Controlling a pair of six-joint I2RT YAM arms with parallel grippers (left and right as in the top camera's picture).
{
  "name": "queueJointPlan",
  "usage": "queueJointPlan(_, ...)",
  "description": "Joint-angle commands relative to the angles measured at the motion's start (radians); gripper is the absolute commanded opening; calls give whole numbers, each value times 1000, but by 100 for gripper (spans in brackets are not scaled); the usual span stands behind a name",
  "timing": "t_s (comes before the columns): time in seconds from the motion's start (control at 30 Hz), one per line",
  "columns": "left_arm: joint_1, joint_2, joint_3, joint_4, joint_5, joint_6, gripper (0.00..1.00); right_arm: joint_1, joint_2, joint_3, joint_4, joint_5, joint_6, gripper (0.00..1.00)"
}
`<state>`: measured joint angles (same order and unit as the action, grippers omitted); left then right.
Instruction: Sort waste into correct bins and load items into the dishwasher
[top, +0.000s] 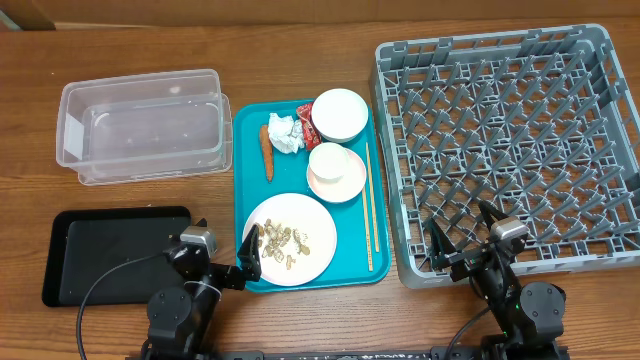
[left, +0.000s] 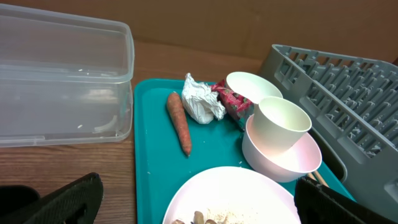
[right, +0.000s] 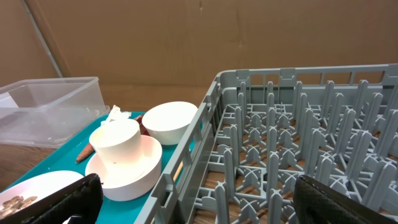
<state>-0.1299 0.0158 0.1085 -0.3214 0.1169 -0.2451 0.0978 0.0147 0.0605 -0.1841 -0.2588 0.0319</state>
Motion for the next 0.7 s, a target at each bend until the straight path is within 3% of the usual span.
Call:
queueJointPlan(0.0,5,-11,-11,5,7,-13,100,-8,-11,-3,4,-5,-3,100)
queueJointPlan(0.27,5,-11,-11,6,-124,46,100,-8,-11,-3,58,-6,-2,100)
queueJointPlan(0.5,5,-11,-11,19,-42,27,100,-8,-11,-3,87,-64,33,100)
queueJointPlan(0.67,5,-11,-10,211,55,-52,100,-8,-11,10,158,-218,76,100)
